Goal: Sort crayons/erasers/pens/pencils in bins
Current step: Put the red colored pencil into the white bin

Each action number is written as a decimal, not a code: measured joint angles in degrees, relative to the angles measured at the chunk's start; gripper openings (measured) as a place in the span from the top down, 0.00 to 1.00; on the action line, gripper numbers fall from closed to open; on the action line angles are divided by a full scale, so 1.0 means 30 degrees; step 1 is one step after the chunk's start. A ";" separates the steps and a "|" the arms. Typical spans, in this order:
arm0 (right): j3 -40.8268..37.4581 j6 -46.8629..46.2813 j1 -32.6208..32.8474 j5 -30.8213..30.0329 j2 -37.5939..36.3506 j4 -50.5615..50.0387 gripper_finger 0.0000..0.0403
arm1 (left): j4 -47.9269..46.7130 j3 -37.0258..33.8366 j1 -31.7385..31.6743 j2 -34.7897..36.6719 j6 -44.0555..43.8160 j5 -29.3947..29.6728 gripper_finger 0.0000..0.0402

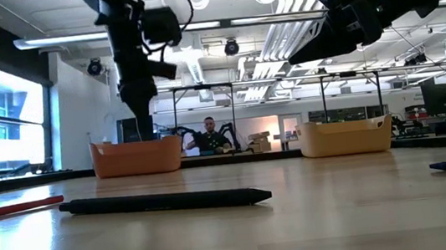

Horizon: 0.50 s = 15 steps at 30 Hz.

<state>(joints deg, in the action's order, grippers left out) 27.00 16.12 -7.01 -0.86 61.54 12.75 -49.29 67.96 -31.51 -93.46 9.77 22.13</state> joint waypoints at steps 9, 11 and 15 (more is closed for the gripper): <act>-0.0121 -0.0228 0.0000 0.0000 0.0001 0.0121 1.00 | -0.1712 -0.0805 0.5130 0.1341 -0.4132 -0.0589 0.99; -0.0449 -0.0344 0.0000 0.0000 0.0004 0.0497 1.00 | -0.1710 -0.1516 0.6283 0.1454 -0.5226 -0.1198 1.00; -0.0902 -0.1581 0.0013 0.0001 0.0006 0.0989 1.00 | -0.1468 -0.3133 0.8651 0.1544 -0.7549 -0.1892 1.00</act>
<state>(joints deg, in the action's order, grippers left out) 24.30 11.38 -6.97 -0.86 61.56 15.72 -53.69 58.57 -5.55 -88.83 -12.88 16.45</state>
